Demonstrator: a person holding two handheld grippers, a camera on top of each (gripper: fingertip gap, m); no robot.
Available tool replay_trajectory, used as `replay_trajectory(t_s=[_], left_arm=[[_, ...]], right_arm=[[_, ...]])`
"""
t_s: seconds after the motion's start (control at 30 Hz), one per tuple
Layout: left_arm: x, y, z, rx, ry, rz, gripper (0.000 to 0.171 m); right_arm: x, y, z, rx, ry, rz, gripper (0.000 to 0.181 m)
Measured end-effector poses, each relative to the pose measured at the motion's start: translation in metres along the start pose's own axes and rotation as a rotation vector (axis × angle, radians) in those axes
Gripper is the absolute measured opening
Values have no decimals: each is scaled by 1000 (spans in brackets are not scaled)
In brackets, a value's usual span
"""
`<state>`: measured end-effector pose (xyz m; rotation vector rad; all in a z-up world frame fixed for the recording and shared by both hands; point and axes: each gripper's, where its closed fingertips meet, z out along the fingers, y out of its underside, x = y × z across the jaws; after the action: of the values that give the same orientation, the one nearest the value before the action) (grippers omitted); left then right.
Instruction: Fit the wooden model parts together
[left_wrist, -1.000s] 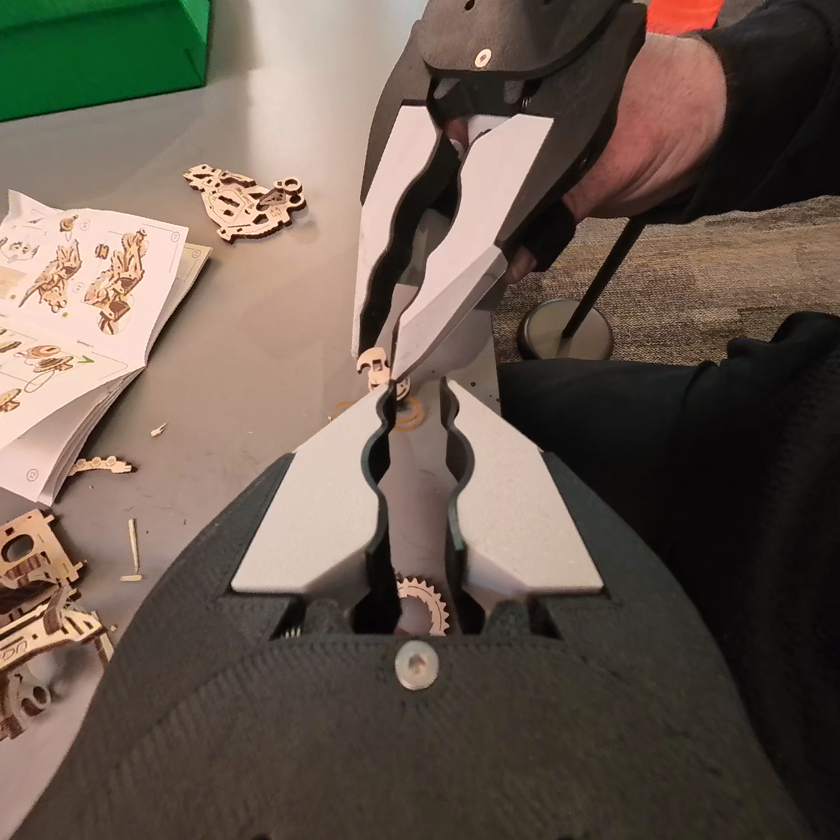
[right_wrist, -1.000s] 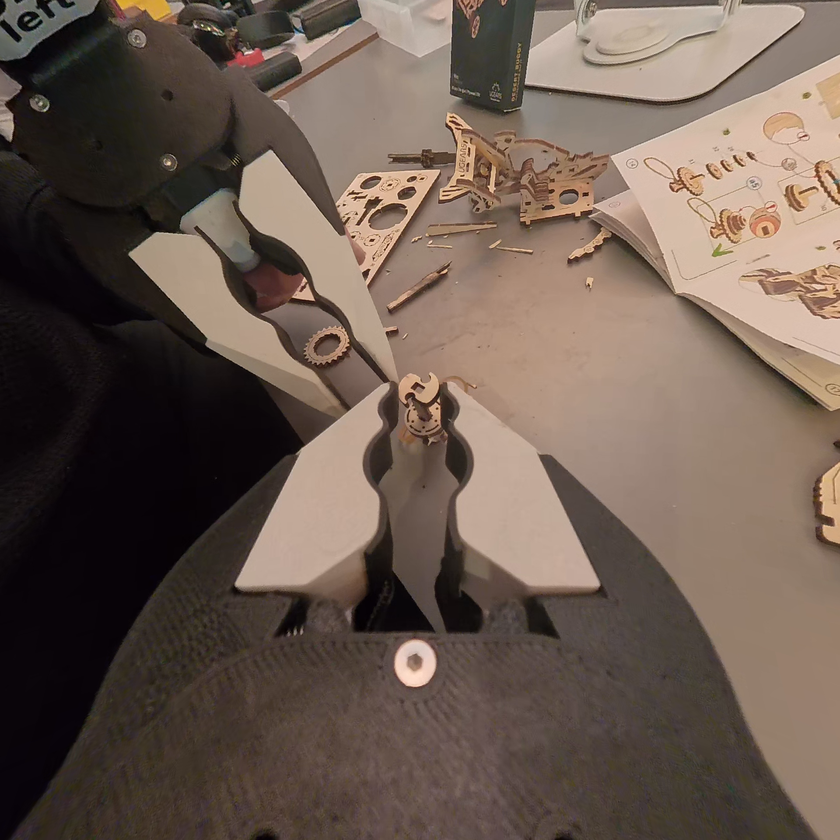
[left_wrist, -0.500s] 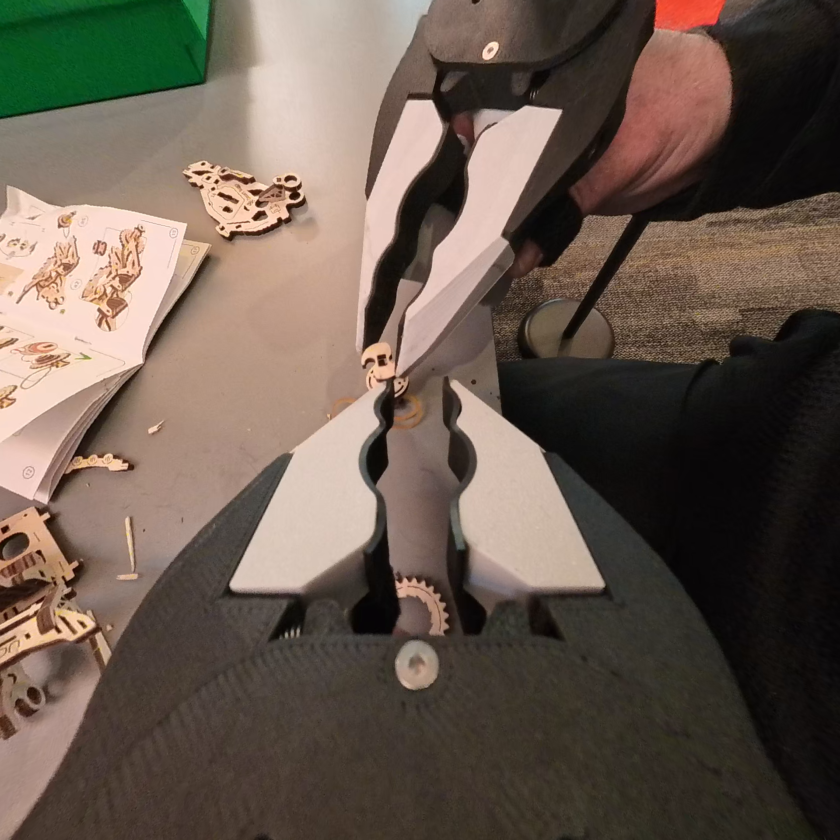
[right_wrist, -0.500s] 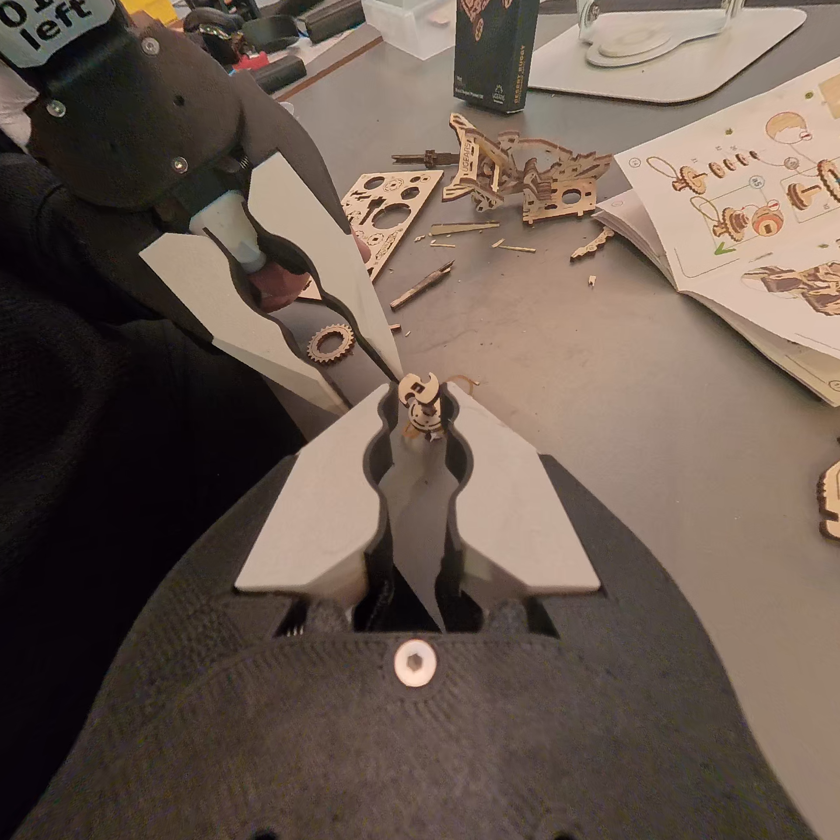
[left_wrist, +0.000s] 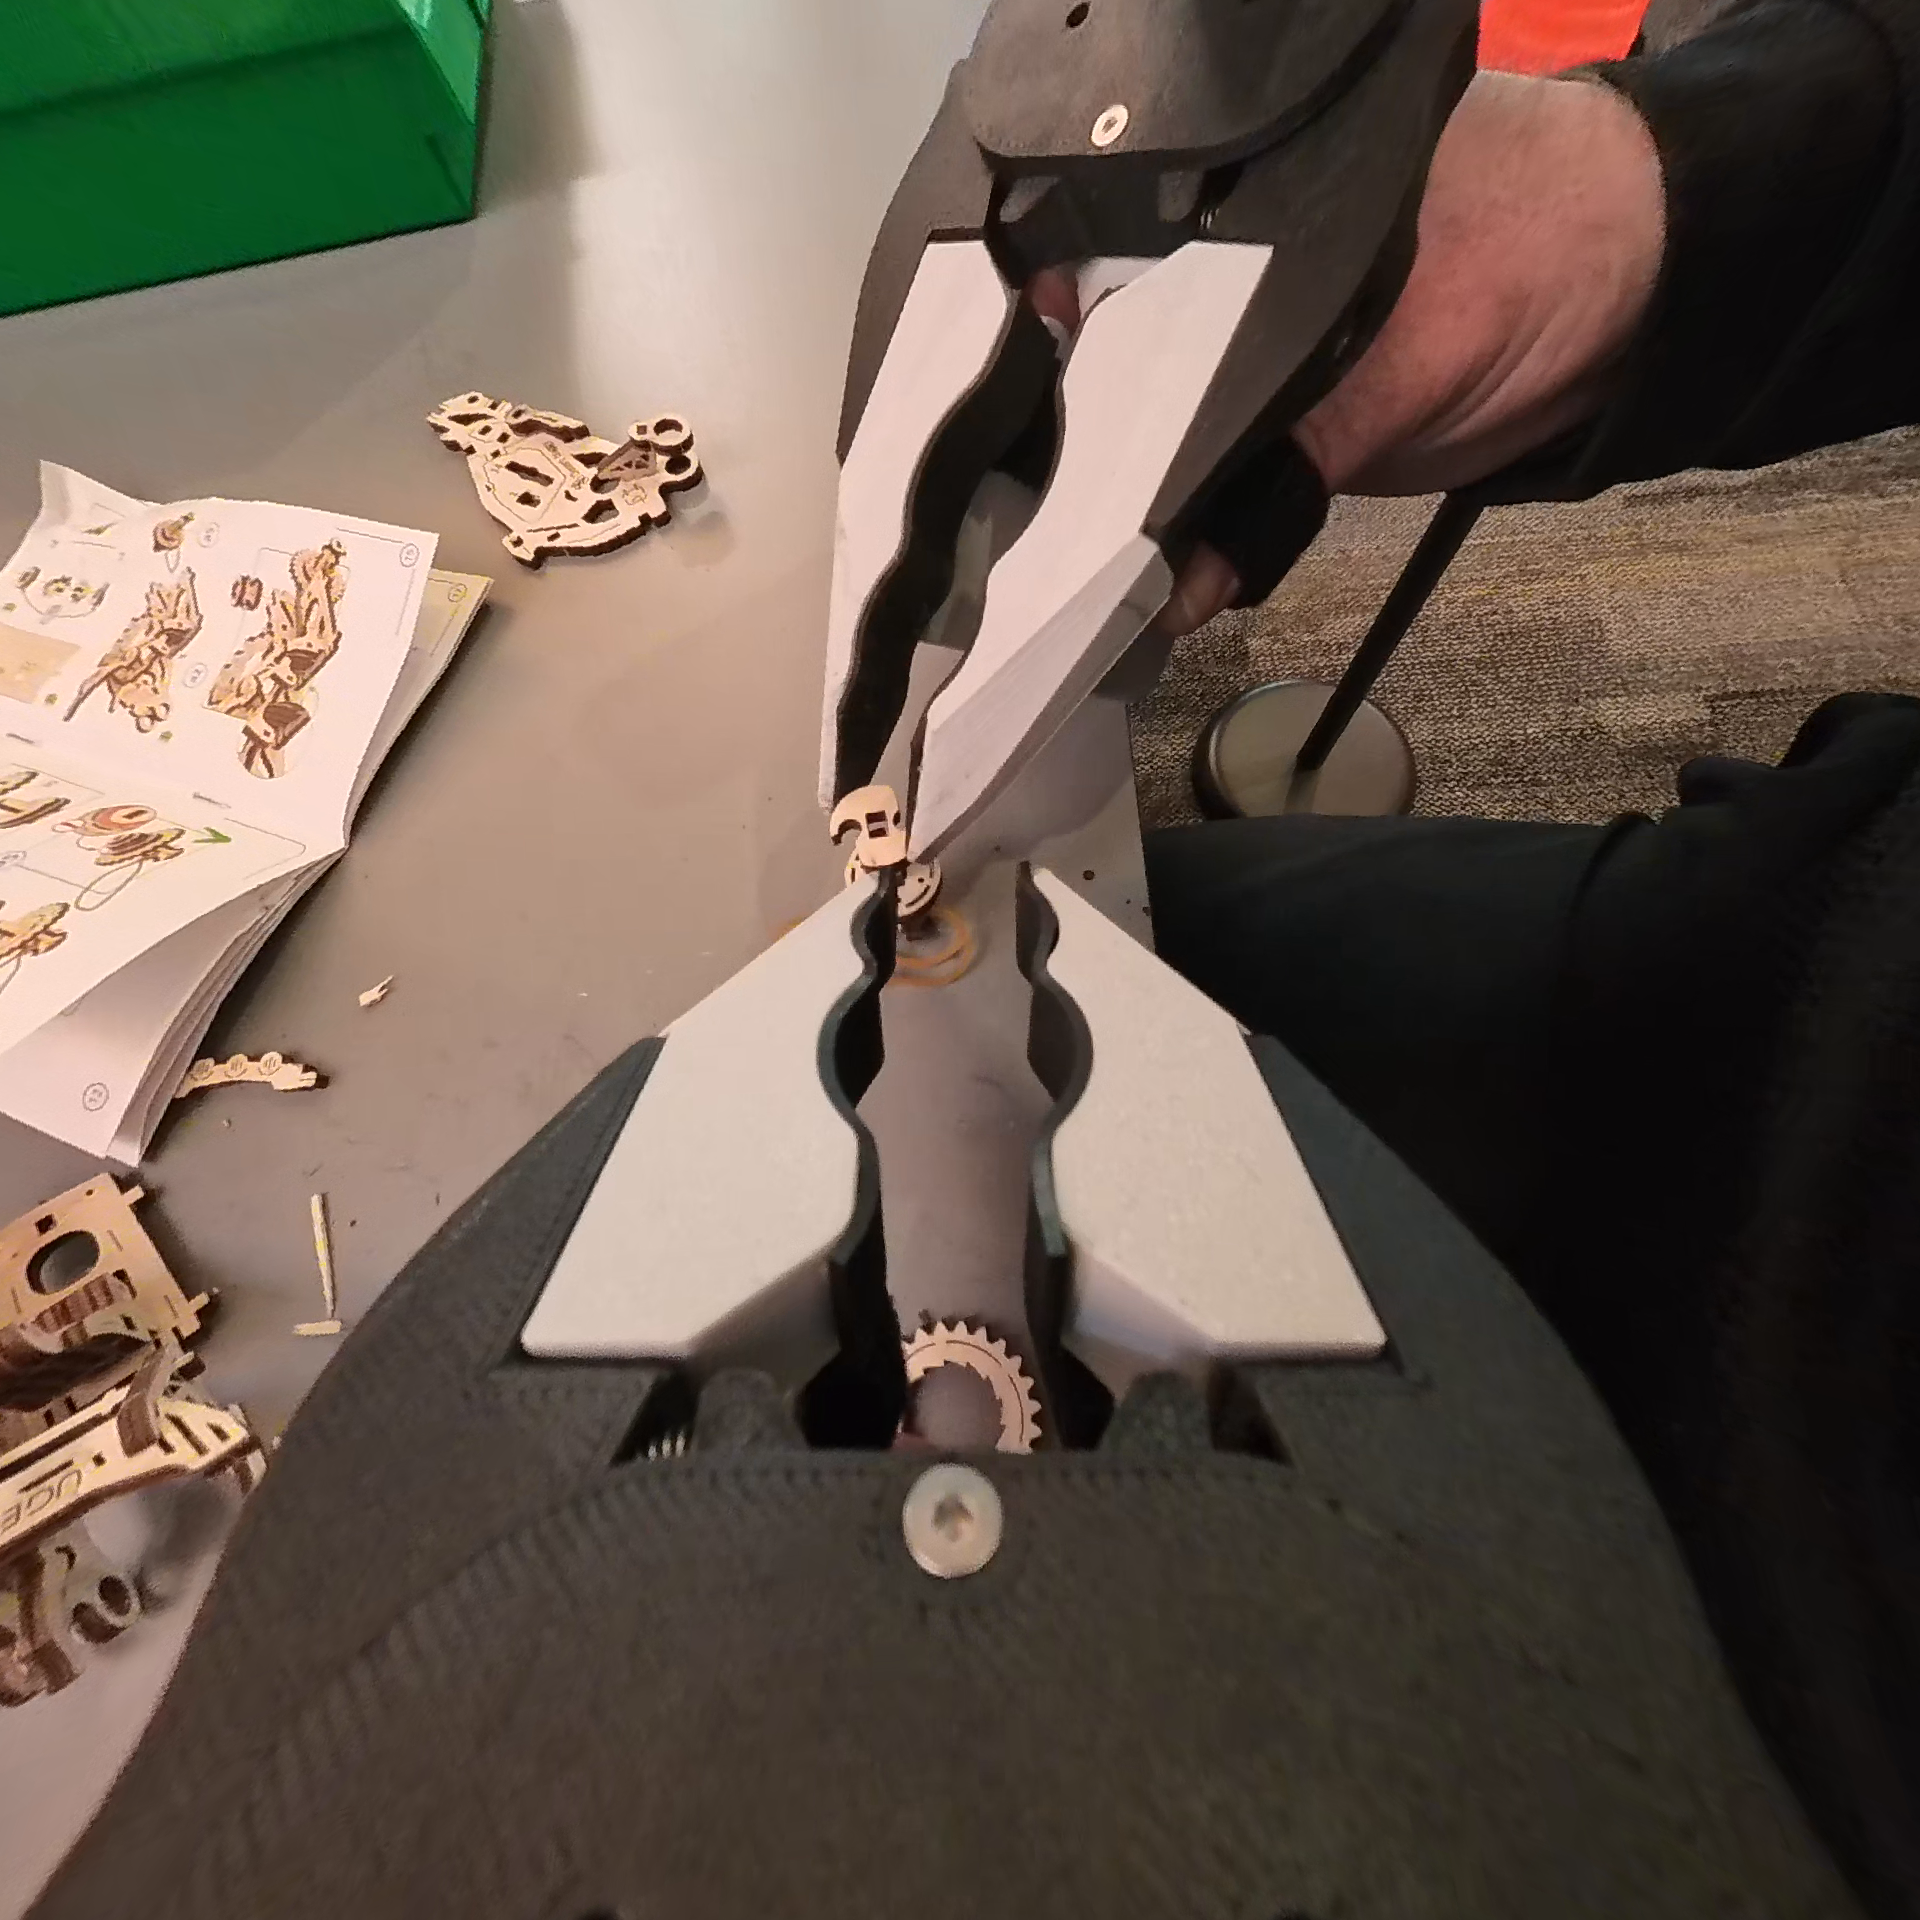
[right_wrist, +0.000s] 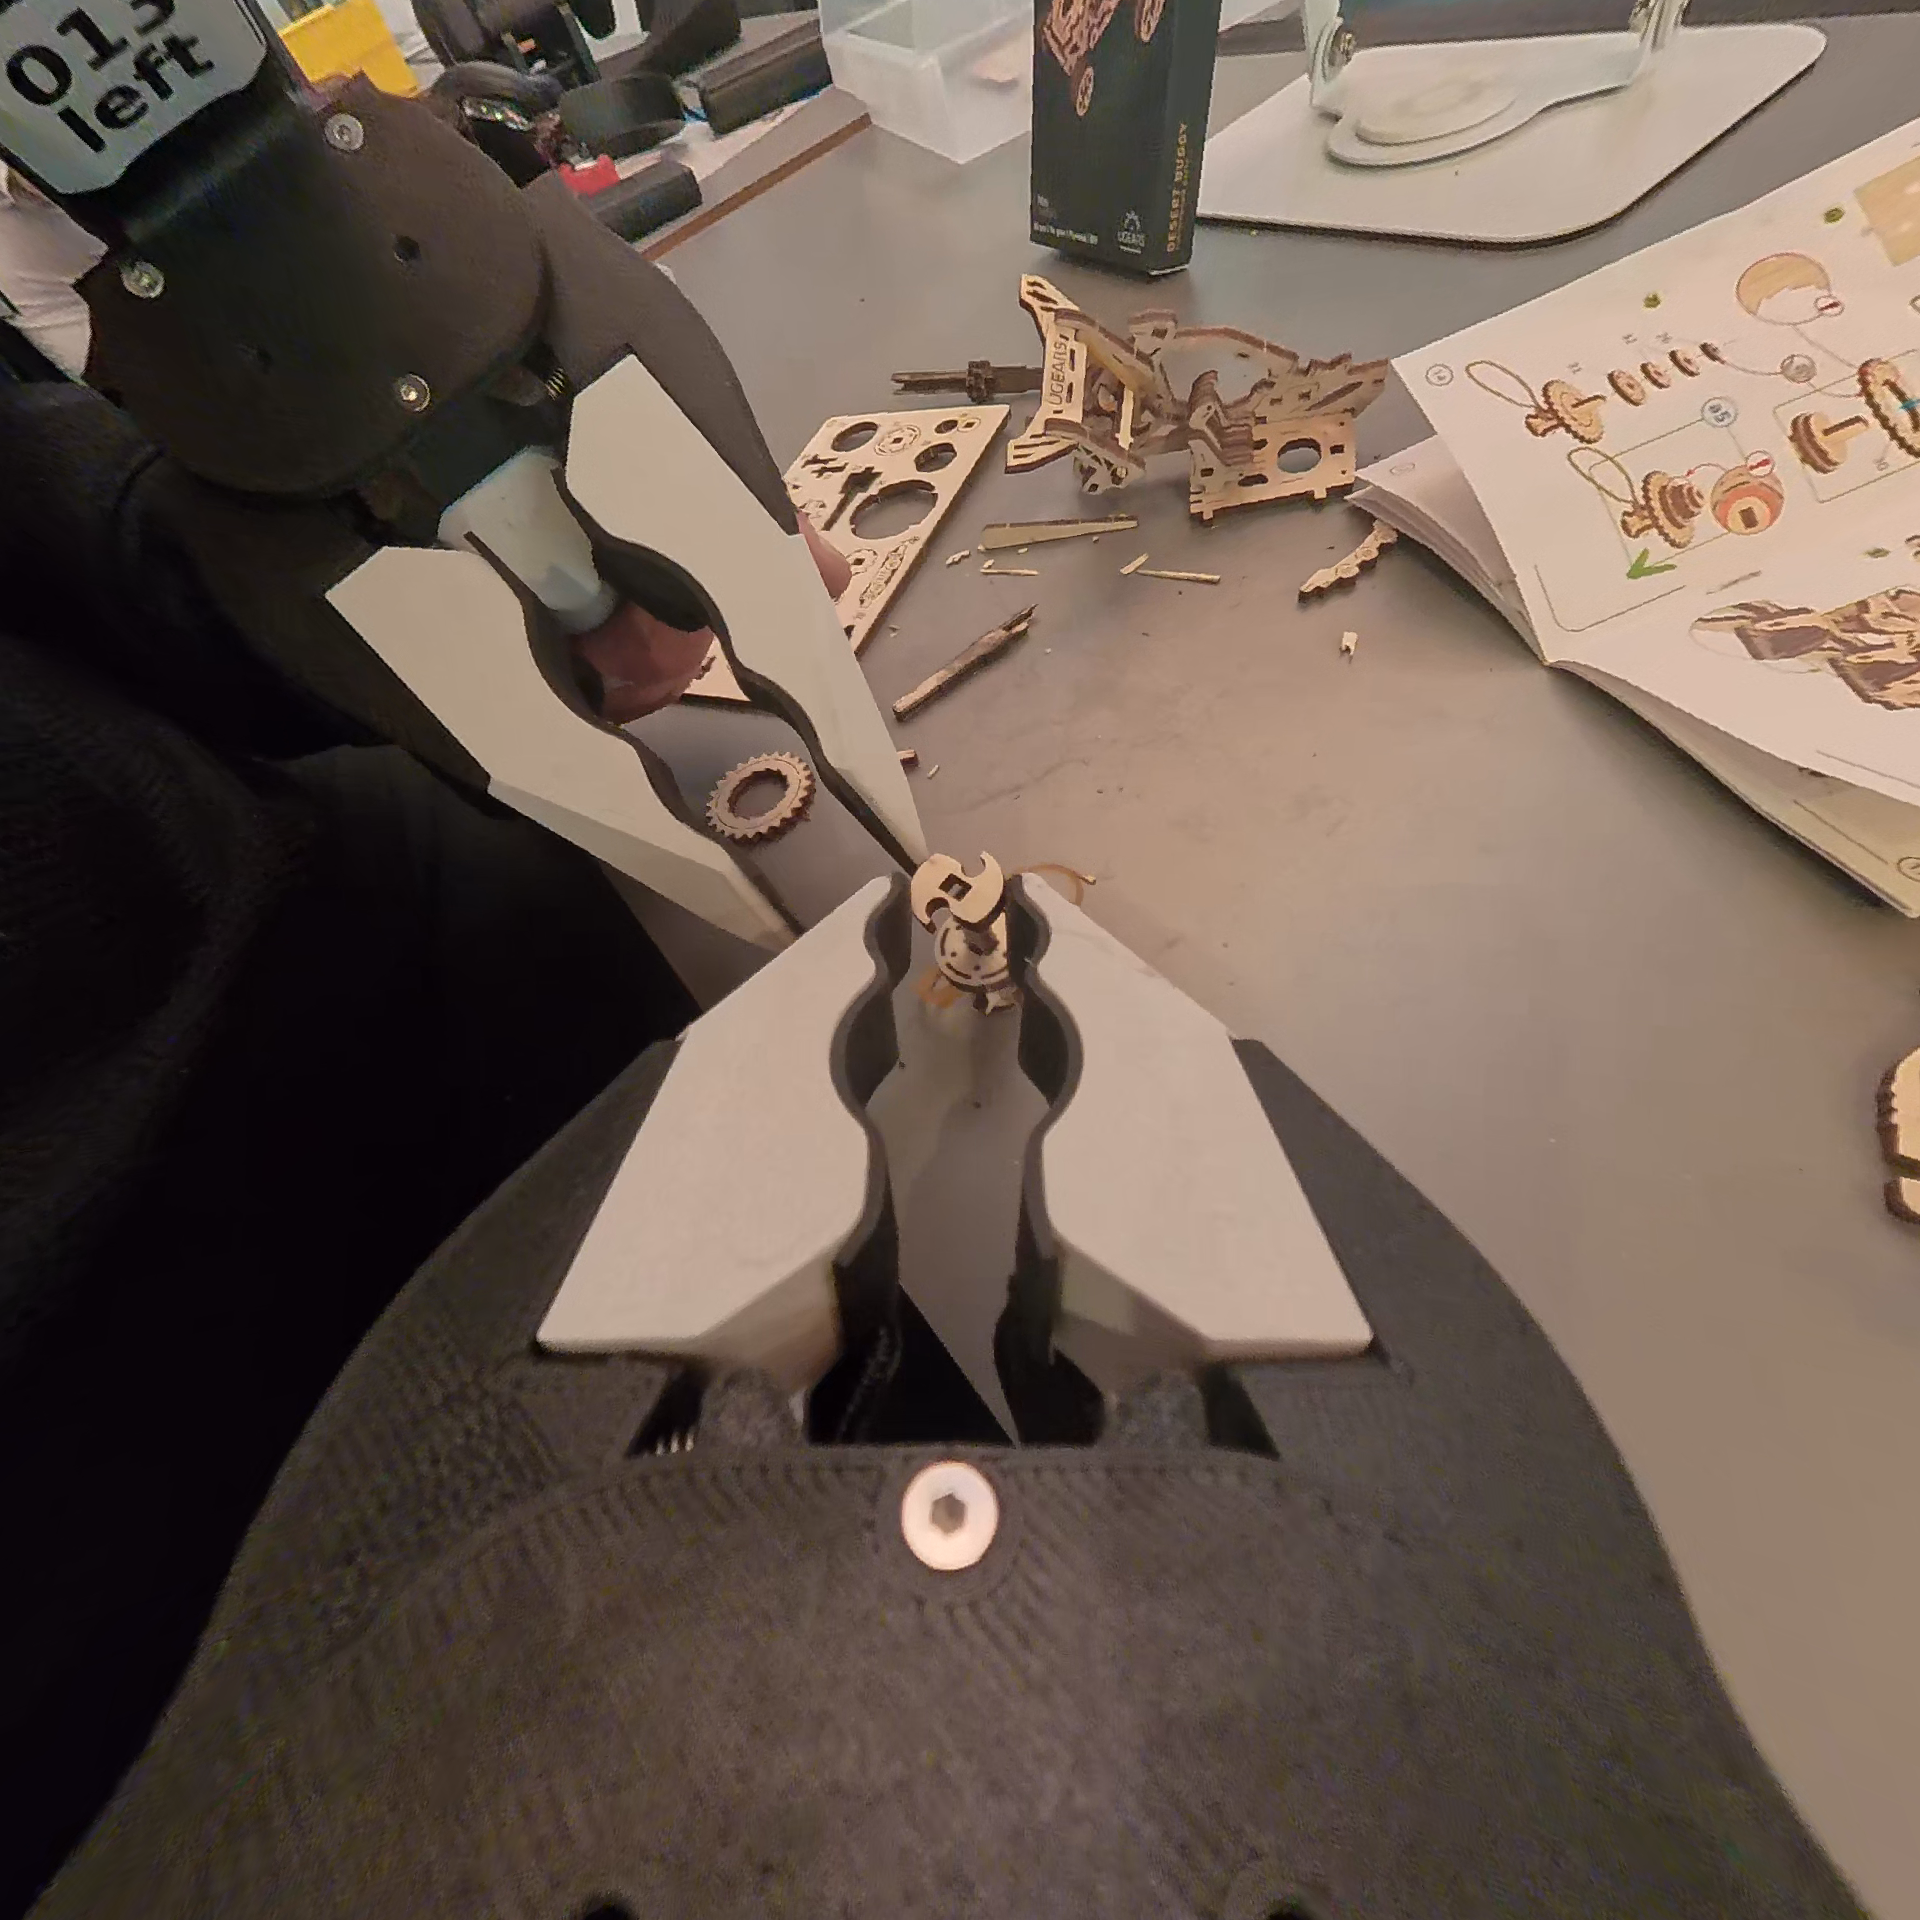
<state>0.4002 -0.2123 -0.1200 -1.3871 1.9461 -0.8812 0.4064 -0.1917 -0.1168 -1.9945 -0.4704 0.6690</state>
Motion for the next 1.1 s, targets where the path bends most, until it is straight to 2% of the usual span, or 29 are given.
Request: replay_trajectory(t_s=[0.4,0.77,0.93,1.1], left_arm=[[-2,-1,1,0,-2,-1,21],[-2,-2,1,11,25,-61,23],[-1,-3,0,24,52,-108,22],[-1,-1,1,21,47,-116,24]], right_arm=[[3,1,1,7,-15,47,15],[4,0,2,-1,-71,187,15],[3,0,2,-17,-76,196,15],[5,-8,-3,48,-88,219,15]])
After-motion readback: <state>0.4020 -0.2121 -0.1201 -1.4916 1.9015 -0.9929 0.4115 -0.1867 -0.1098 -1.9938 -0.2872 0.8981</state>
